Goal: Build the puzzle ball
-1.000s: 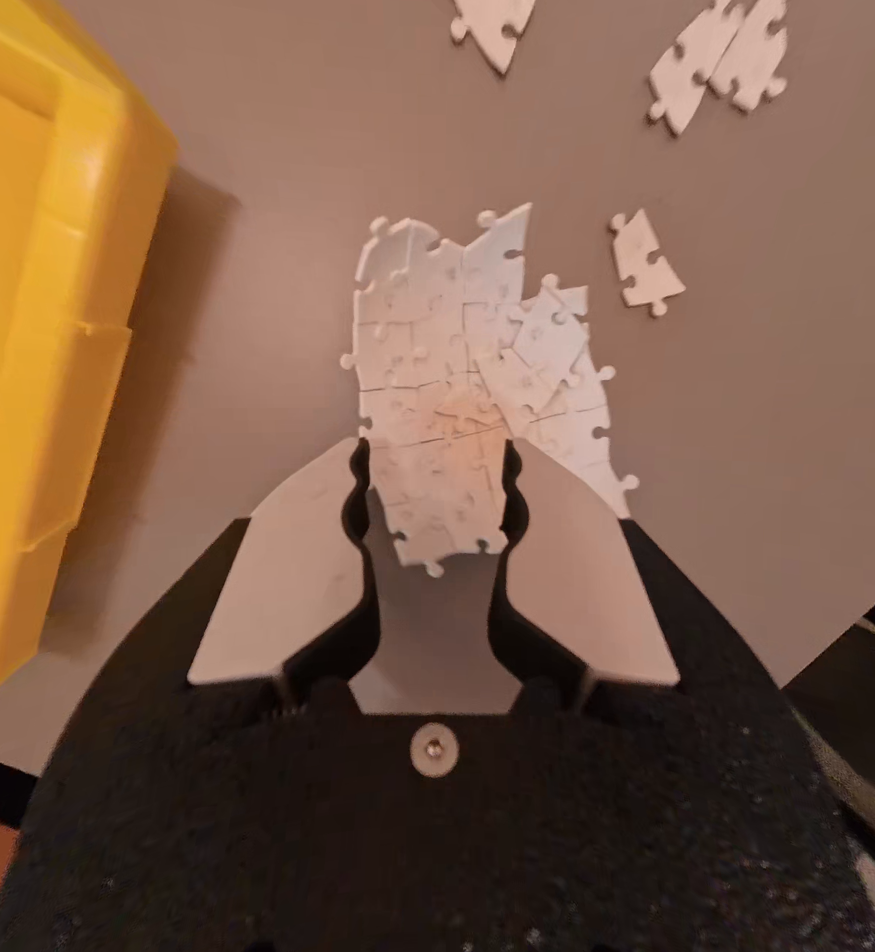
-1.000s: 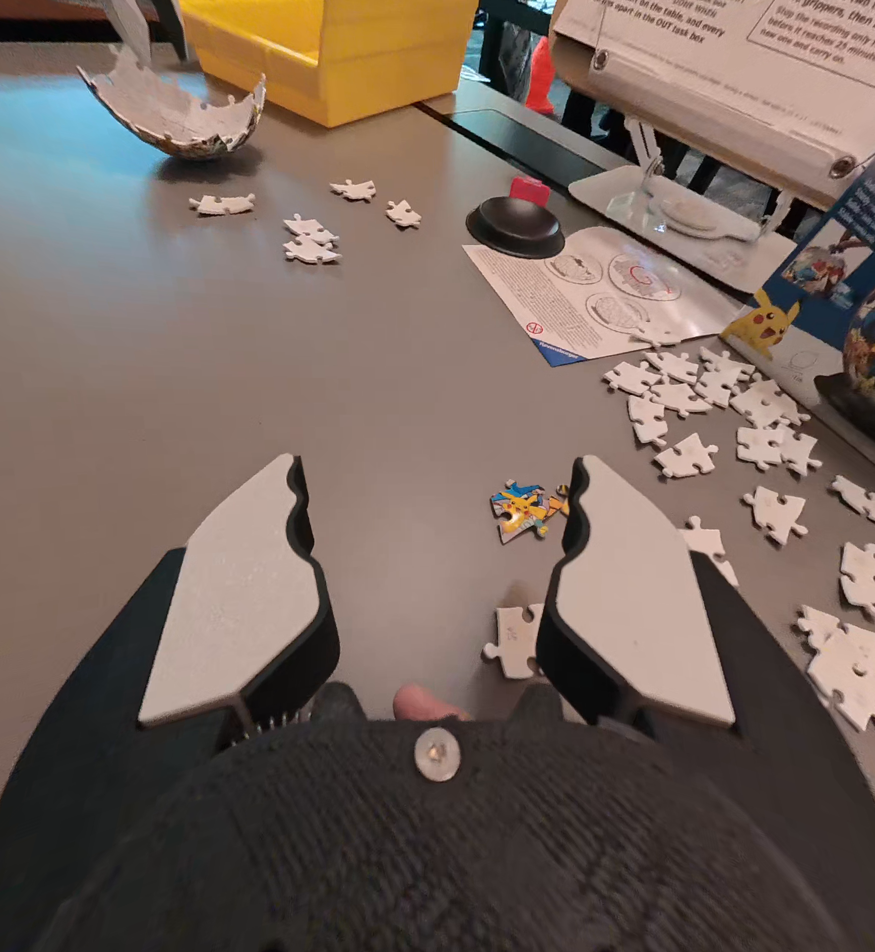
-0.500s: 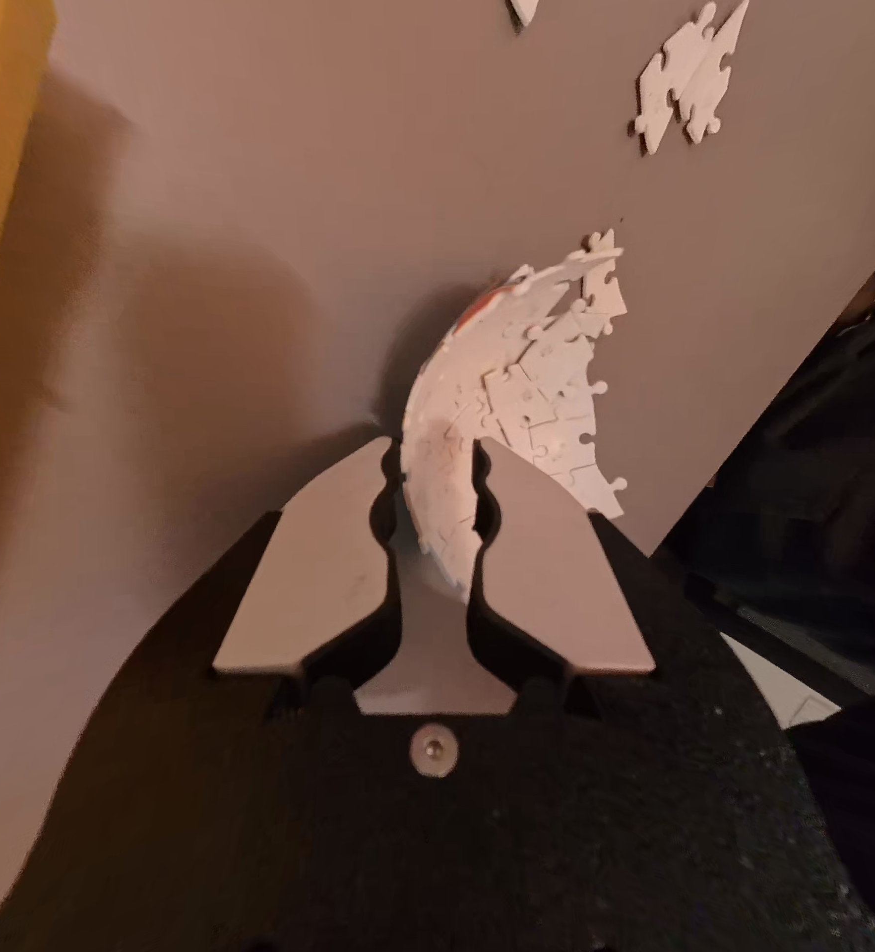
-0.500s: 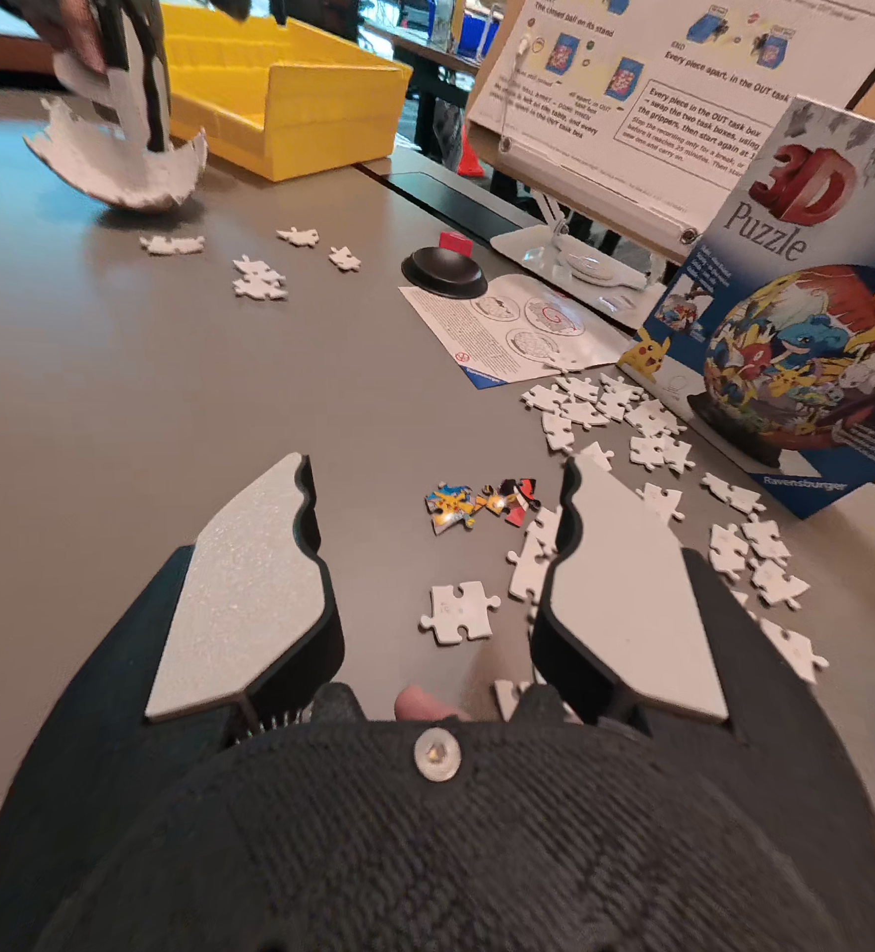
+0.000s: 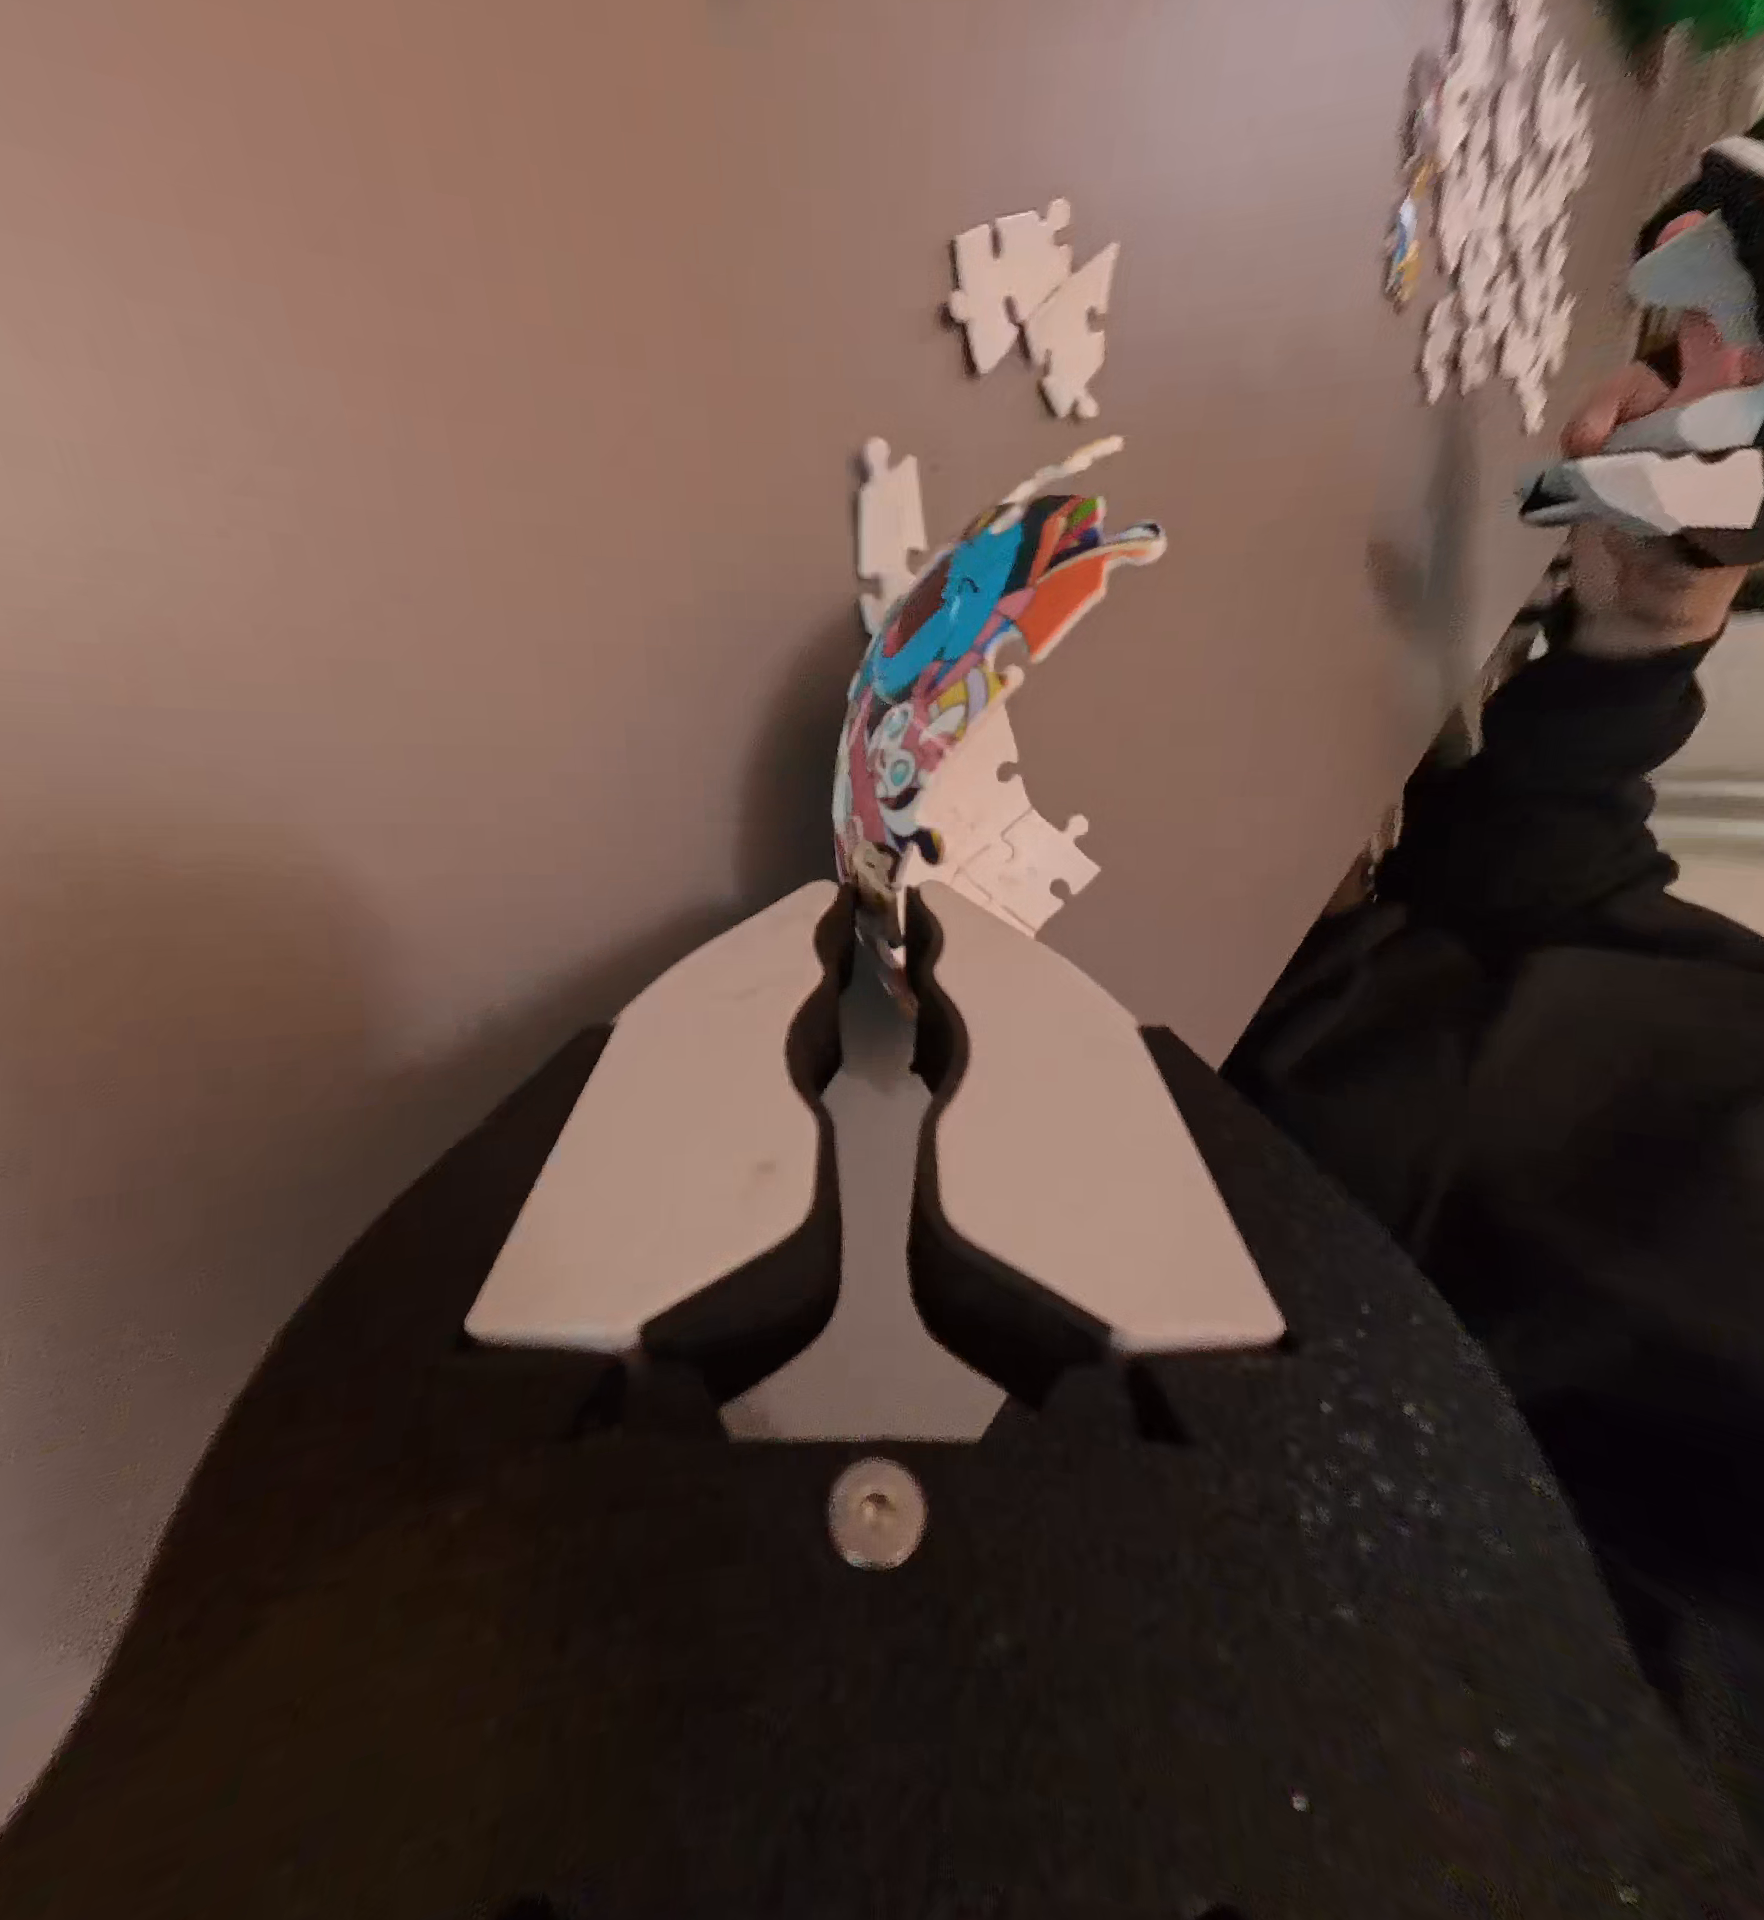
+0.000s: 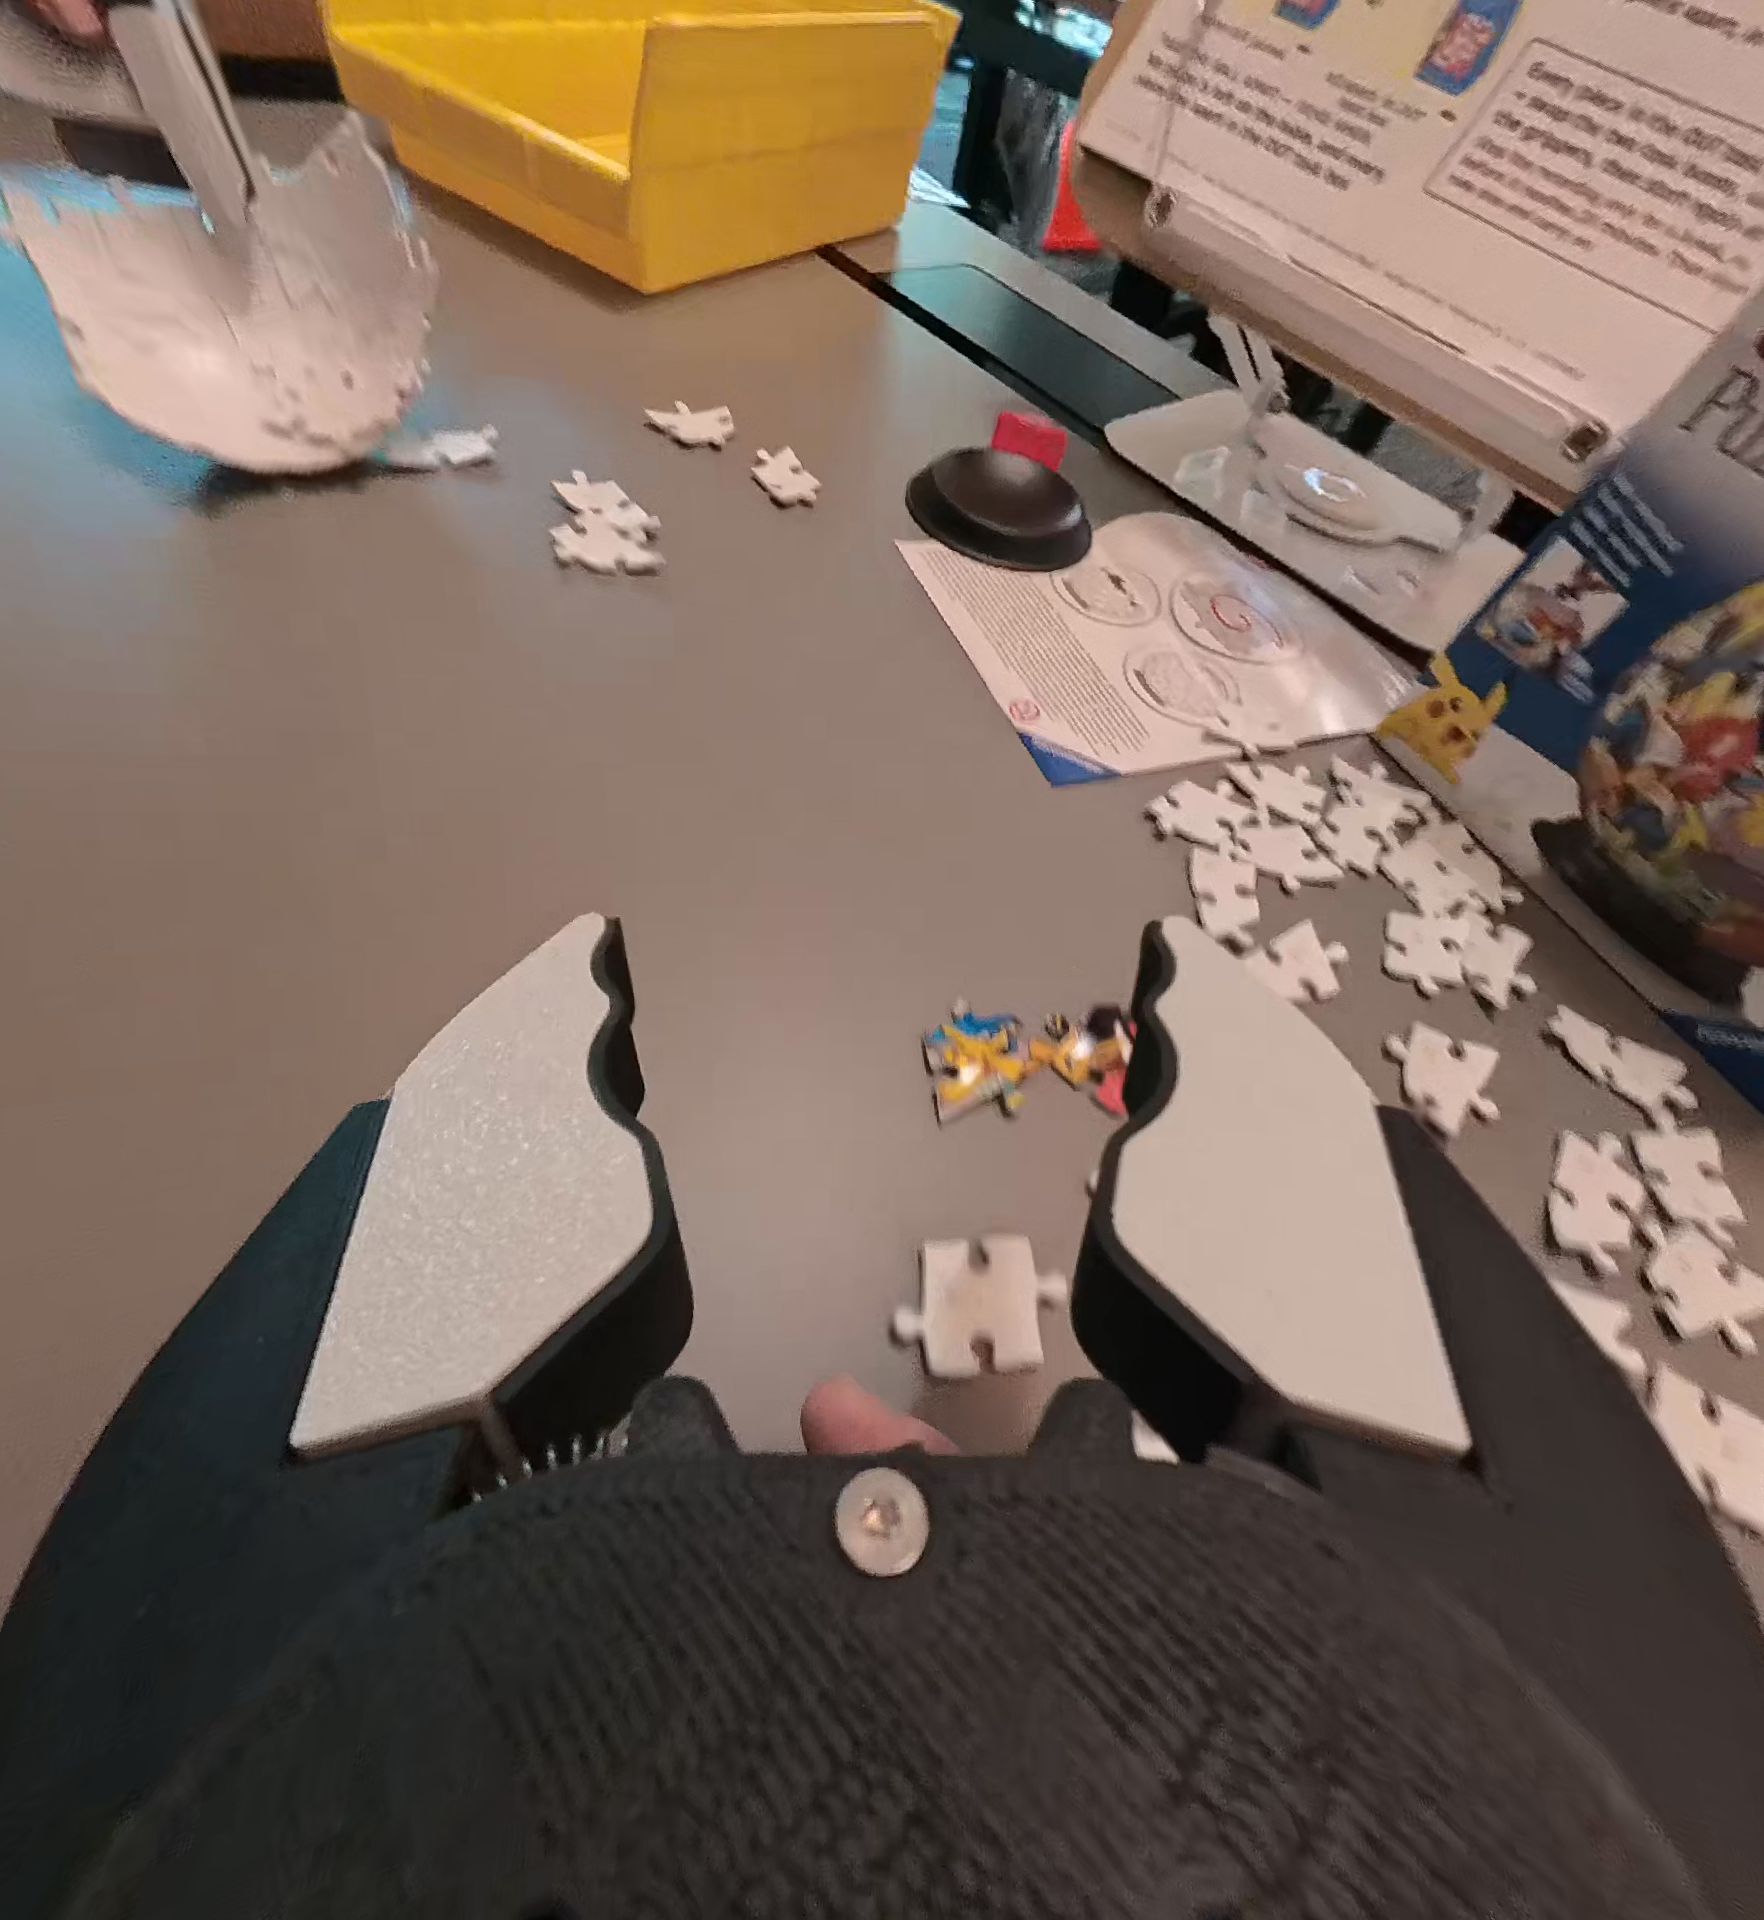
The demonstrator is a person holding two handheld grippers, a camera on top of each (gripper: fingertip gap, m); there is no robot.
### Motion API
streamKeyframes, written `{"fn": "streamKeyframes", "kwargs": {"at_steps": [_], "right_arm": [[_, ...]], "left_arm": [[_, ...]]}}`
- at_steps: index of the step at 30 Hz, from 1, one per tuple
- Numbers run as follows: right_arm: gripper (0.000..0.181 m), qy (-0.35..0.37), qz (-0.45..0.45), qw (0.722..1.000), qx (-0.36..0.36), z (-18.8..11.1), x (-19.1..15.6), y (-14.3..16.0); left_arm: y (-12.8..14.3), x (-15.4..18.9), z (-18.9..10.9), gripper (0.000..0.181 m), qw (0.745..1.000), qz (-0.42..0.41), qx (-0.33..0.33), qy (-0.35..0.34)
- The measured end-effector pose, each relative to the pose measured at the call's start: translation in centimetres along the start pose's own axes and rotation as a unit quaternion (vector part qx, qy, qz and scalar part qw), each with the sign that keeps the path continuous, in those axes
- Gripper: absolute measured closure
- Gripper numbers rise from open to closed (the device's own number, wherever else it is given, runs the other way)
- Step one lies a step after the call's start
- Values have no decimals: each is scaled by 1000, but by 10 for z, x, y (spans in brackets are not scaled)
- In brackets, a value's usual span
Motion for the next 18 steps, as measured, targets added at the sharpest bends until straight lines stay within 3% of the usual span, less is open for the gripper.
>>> {"fn": "streamKeyframes", "kwargs": {"at_steps": [5,9,18], "right_arm": [[91,-76,40,996,36,36,-5,-33],[93,-151,78,985,6,68,-19,-36],[95,-254,76,963,-39,101,-56,-27]], "left_arm": [[42,27,30,173,994,-10,104,-25],[61,52,62,172,985,-18,171,-13],[64,91,119,171,976,-4,218,-4]]}}
Point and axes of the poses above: each gripper's, where its closed fingertips meet, z out along the fingers, y out of its underside, x = y × z across the jaws, the point moved 7 cm from there along -z, back along the fingers
